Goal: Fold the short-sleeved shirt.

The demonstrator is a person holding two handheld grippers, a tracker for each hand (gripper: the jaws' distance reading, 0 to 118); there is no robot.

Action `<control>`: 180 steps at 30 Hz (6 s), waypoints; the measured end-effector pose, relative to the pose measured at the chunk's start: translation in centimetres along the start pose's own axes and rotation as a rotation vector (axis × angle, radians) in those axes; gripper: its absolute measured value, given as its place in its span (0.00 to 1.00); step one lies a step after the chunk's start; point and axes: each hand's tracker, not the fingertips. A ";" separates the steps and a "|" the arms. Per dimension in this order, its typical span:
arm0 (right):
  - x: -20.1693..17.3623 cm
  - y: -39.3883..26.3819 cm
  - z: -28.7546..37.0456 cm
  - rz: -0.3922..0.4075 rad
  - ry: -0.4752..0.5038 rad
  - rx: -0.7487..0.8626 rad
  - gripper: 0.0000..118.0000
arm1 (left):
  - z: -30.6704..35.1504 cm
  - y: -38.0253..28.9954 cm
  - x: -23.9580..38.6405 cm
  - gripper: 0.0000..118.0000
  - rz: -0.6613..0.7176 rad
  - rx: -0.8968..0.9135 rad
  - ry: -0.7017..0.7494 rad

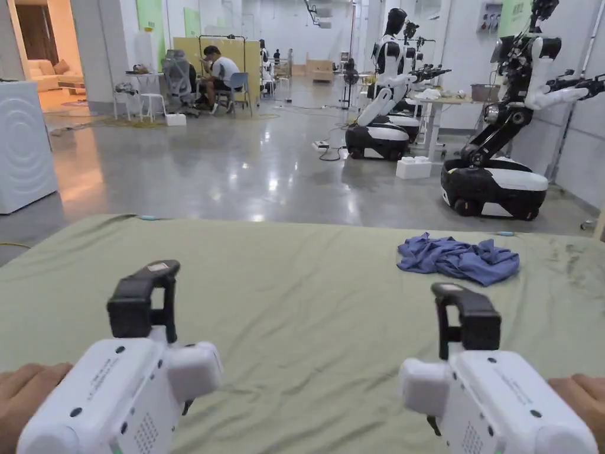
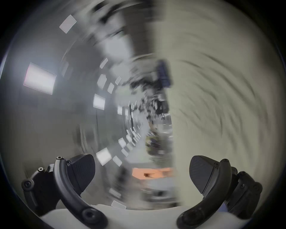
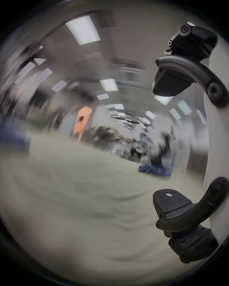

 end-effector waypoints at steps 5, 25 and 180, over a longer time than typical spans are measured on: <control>5.8 -4.4 2.2 -1.289 -0.076 -0.006 1.00 | 0.1 -4.0 -5.4 1.00 1.098 -0.141 0.064; 4.5 -5.3 5.3 -1.171 -0.200 -0.082 1.00 | 3.0 -1.6 -2.1 1.00 1.064 -0.108 0.071; -2.1 2.0 5.1 -1.207 0.438 -0.008 0.02 | -22.4 5.6 3.3 0.04 1.234 -0.342 -1.085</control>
